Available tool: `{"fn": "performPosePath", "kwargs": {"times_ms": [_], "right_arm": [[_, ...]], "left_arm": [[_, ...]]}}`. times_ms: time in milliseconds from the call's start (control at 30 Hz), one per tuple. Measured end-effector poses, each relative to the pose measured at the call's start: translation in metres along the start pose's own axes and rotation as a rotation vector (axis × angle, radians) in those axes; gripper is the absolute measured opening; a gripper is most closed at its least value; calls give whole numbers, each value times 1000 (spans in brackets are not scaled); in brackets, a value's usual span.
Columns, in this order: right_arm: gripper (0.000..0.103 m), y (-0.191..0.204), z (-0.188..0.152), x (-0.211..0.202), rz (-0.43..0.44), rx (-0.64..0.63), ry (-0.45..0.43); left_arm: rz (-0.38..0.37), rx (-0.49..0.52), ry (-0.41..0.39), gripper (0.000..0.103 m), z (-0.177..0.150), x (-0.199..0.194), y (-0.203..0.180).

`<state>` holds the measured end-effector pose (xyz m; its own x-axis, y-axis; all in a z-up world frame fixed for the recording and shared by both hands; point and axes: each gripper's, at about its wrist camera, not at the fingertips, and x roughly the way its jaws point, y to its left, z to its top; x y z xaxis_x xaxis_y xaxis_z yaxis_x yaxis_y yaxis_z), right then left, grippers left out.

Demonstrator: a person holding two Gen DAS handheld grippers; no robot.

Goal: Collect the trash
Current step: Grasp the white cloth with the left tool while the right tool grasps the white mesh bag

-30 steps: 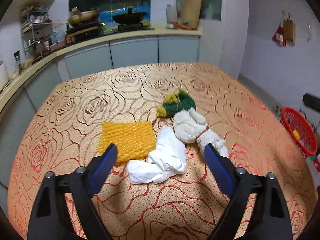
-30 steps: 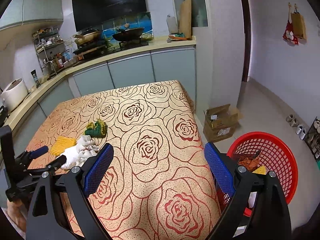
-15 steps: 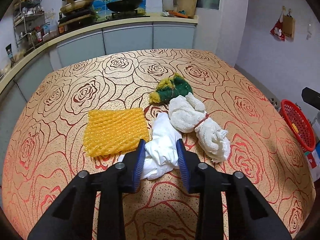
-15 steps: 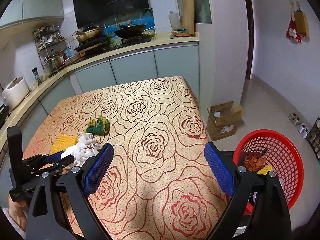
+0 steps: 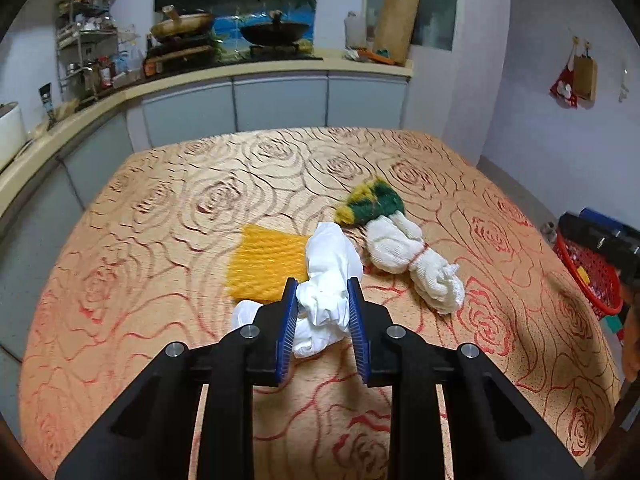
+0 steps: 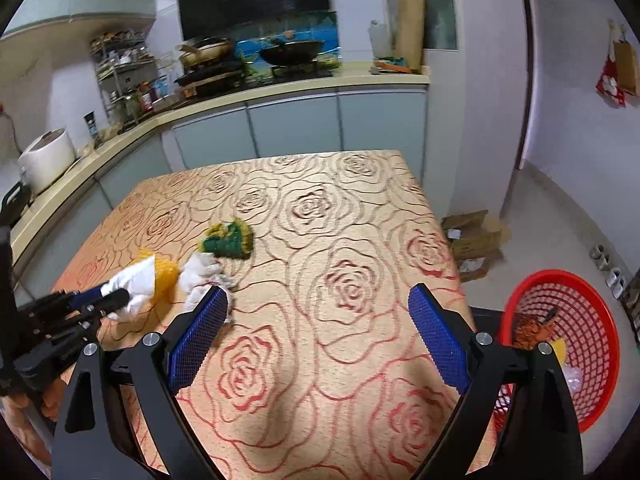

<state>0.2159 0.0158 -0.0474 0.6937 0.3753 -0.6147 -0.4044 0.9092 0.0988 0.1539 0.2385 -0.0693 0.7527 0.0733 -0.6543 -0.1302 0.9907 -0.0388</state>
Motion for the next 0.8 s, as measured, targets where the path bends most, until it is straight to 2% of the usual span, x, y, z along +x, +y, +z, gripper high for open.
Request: {"fn": "performPosePath", "kwargs": {"times_ms": [367,600,800], "right_arm": [[89,48,4,42,51,-112,57],[88,76,5,73,86,-165,107],[76,89,3,96,90,-194,153]], "left_arm": [[62,-49,-100,24,9,-36,25],[81,-86,-117,24,11,-43,38],[92,-105,-117,24,9,-44,46]]}}
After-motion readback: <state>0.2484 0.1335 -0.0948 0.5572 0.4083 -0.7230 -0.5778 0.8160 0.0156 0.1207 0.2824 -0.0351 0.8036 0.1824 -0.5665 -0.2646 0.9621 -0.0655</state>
